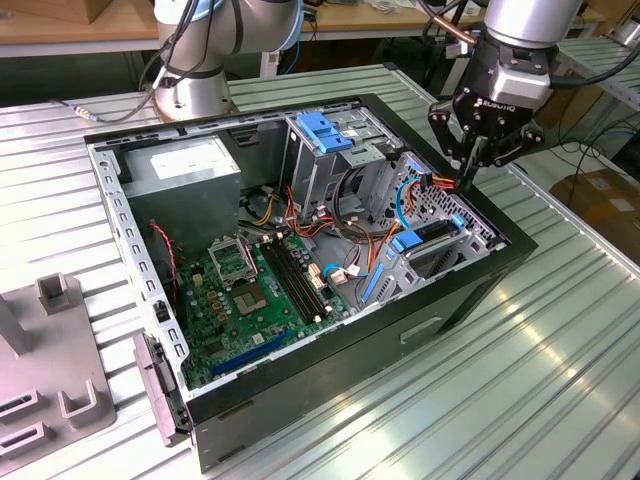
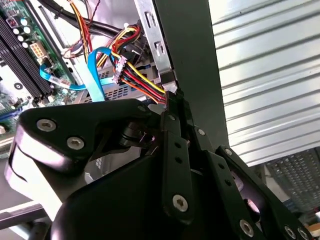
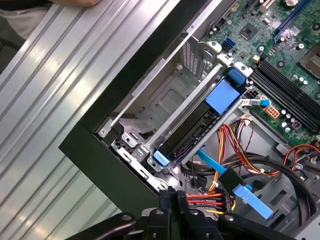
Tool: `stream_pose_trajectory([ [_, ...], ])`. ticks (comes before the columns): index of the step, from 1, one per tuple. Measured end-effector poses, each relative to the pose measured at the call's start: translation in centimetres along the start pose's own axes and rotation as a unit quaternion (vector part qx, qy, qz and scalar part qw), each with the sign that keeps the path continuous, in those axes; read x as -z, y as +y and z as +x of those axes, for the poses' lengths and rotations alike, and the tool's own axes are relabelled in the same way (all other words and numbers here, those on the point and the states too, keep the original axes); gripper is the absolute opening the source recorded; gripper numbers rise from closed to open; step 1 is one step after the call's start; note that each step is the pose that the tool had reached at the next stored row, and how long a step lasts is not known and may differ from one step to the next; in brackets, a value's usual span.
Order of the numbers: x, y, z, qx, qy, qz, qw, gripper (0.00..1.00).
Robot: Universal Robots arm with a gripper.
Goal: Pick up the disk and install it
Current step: 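Insert the first disk wire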
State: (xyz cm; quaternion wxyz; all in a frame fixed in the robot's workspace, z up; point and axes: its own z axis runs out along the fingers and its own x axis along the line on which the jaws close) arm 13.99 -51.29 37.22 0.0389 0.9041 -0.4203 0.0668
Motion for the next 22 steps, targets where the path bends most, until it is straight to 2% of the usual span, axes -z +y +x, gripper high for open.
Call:
stream_pose_trajectory([
  [3, -0.01, 0.00, 0.00, -0.022, 0.0008, -0.0044, 0.99975, 0.17],
  [4, -0.02, 0.00, 0.00, -0.033, 0.0013, -0.0067, 0.99942, 0.17],
  [6, -0.04, 0.00, -0.01, -0.050, 0.0022, -0.0103, 0.99867, 0.17],
  [10, -0.06, 0.00, -0.01, -0.084, 0.0023, -0.0161, 0.99637, 0.17],
  [12, -0.07, 0.00, -0.01, -0.090, 0.0022, -0.0170, 0.99582, 0.17],
  [20, -0.08, 0.00, -0.01, -0.090, 0.0021, -0.0171, 0.99577, 0.17],
  [21, -0.08, 0.00, -0.01, -0.092, 0.0021, -0.0174, 0.99561, 0.17],
  [22, -0.10, -0.01, -0.02, -0.098, 0.0020, -0.0183, 0.99502, 0.17],
])
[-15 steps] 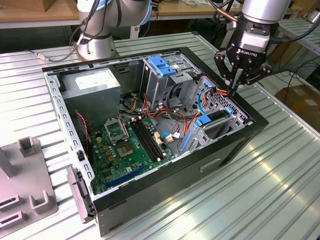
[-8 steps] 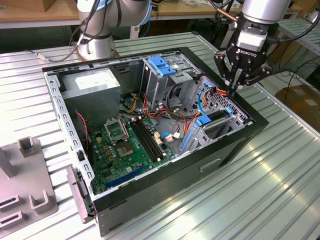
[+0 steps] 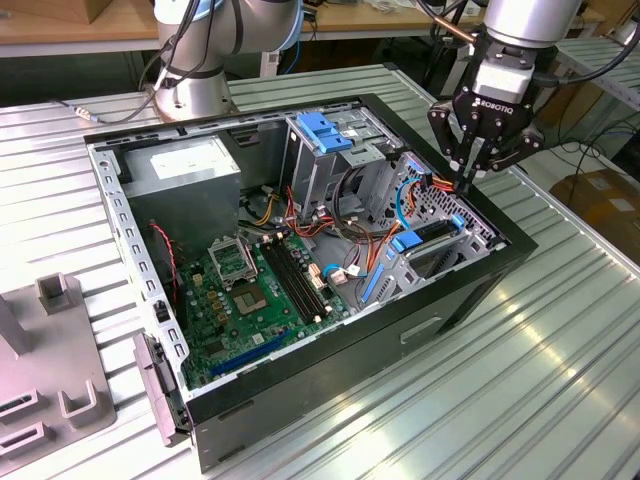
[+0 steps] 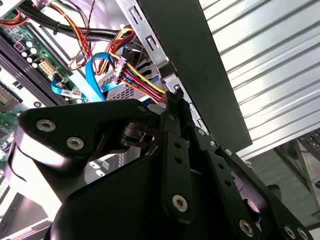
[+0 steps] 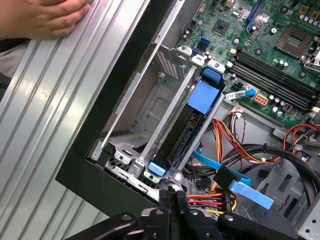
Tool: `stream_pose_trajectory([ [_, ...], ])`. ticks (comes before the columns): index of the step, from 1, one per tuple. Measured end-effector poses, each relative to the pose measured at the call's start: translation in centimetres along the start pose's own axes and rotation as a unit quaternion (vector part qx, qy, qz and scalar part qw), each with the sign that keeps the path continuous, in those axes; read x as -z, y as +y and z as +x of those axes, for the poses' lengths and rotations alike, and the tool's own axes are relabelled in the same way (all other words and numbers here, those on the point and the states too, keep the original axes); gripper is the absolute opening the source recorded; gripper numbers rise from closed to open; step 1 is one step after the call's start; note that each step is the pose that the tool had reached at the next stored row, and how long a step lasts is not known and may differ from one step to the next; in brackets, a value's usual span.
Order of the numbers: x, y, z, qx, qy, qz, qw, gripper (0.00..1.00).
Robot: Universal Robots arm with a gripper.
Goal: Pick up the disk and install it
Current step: 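Insert the first disk wire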
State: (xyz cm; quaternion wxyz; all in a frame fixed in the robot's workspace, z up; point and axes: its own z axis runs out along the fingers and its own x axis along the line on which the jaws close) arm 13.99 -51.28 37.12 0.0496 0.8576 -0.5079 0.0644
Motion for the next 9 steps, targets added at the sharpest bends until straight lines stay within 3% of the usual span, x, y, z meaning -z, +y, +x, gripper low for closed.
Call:
stream_pose_trajectory([
  [3, -0.03, 0.00, 0.00, -0.023, -0.0004, -0.0037, 0.99974, 0.17],
  [5, -0.07, 0.01, -0.01, -0.044, -0.0008, -0.0072, 0.99901, 0.17],
  [9, -0.09, 0.66, -0.38, -0.050, -0.0002, -0.0086, 0.99871, 0.17],
])
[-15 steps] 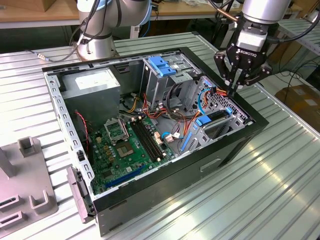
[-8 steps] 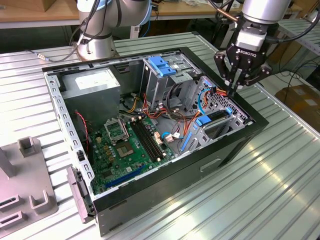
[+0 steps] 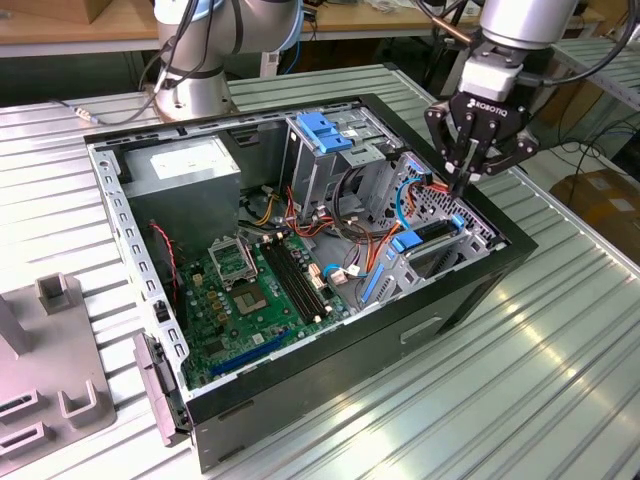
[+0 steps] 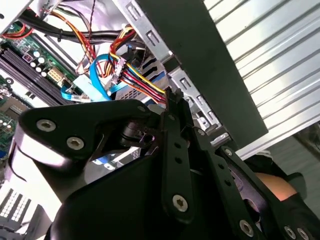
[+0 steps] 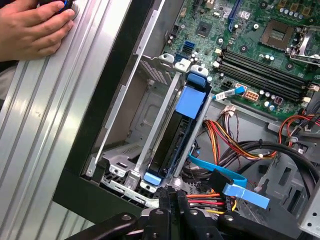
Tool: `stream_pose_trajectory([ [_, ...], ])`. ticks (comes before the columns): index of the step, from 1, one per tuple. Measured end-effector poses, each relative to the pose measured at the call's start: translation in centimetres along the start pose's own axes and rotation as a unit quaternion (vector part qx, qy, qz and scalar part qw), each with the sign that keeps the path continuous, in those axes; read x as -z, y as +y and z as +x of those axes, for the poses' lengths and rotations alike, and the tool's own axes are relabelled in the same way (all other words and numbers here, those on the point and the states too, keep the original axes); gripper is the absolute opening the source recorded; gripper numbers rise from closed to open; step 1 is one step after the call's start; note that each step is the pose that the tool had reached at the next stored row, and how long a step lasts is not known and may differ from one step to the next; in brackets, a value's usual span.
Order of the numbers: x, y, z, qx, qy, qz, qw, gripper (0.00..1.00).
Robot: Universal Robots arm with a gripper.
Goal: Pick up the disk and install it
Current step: 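Insert the first disk wire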
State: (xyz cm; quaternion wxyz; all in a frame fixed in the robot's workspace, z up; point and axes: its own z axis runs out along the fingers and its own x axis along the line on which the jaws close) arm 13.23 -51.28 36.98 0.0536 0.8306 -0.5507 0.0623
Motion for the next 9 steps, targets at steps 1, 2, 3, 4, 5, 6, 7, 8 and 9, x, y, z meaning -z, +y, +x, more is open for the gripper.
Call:
stream_pose_trajectory([
  [1, 0.00, 0.09, -0.03, -0.002, 0.0000, -0.0003, 1.00000, 0.17],
  [2, 0.00, 0.10, -0.03, -0.006, 0.0000, -0.0010, 0.99998, 0.17],
  [3, -0.02, 0.10, -0.04, -0.015, -0.0002, -0.0026, 0.99988, 0.17],
  [4, -0.05, 0.10, -0.05, -0.026, -0.0004, -0.0042, 0.99966, 0.17],
  [5, -0.10, 0.10, -0.06, -0.040, -0.0007, -0.0066, 0.99918, 0.17],
  [6, -0.15, 0.10, -0.06, -0.049, -0.0009, -0.0080, 0.99879, 0.17],
  [7, -0.18, 0.10, -0.07, -0.056, -0.0010, -0.0094, 0.99836, 0.17],
  [8, -0.22, 0.09, -0.07, -0.069, -0.0012, -0.0114, 0.99755, 0.17],
  [9, -0.28, 0.09, -0.09, -0.084, -0.0015, -0.0139, 0.99634, 0.17],
])
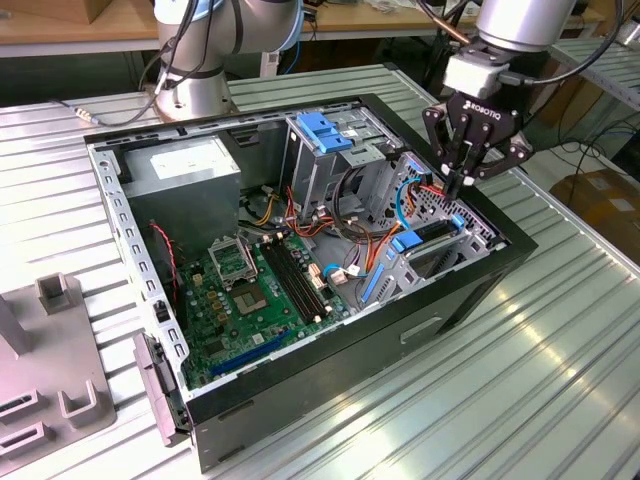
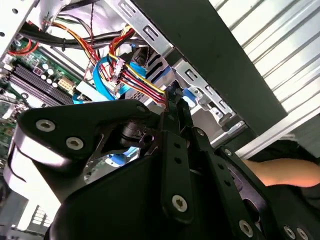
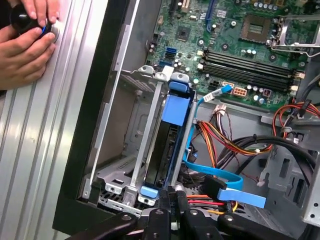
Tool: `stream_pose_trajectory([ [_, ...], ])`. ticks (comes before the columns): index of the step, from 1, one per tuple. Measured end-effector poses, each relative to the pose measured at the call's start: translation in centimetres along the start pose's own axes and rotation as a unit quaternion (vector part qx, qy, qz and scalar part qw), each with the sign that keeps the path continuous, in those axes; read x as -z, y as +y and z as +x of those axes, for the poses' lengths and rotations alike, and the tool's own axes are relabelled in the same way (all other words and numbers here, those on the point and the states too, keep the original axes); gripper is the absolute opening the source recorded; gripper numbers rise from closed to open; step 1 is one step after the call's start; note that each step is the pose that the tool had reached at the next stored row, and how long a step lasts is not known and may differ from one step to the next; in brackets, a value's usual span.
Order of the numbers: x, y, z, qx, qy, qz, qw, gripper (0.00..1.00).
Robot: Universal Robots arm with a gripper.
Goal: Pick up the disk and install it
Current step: 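Insert the first disk wire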
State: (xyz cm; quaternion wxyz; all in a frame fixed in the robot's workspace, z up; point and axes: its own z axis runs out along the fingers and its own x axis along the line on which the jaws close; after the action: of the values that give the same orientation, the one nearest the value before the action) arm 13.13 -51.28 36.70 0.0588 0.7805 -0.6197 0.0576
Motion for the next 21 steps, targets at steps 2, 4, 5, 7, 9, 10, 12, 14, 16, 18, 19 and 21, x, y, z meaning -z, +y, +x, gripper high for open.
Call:
stream_pose_trajectory([
  [2, -0.13, 0.00, -0.02, -0.024, -0.0002, -0.0041, 0.99969, 0.17],
  [4, -0.25, 0.00, -0.04, -0.039, 0.0007, -0.0067, 0.99923, 0.17],
  [5, -0.27, 0.00, -0.04, -0.044, 0.0007, -0.0076, 0.99902, 0.17],
  [7, -0.34, 0.00, -0.06, -0.055, 0.0005, -0.0094, 0.99845, 0.17],
  [9, -0.41, -0.01, -0.08, -0.056, 0.0008, -0.0096, 0.99841, 0.17],
  [10, -0.44, -0.01, -0.08, -0.057, 0.0009, -0.0100, 0.99831, 0.17],
  [12, -0.50, -0.01, -0.09, -0.066, 0.0006, -0.0114, 0.99775, 0.17],
  [14, -0.60, -0.01, -0.11, -0.079, 0.0003, -0.0135, 0.99679, 0.17],
  [16, -0.70, 0.09, -0.15, -0.083, 0.0003, -0.0142, 0.99643, 0.17],
  [18, -0.85, 0.20, -0.20, -0.083, 0.0004, -0.0143, 0.99642, 0.17],
  [19, -0.93, 0.28, -0.23, -0.083, 0.0005, -0.0143, 0.99641, 0.17],
  [21, -1.05, 0.33, -0.26, -0.088, 0.0003, -0.0151, 0.99596, 0.17],
])
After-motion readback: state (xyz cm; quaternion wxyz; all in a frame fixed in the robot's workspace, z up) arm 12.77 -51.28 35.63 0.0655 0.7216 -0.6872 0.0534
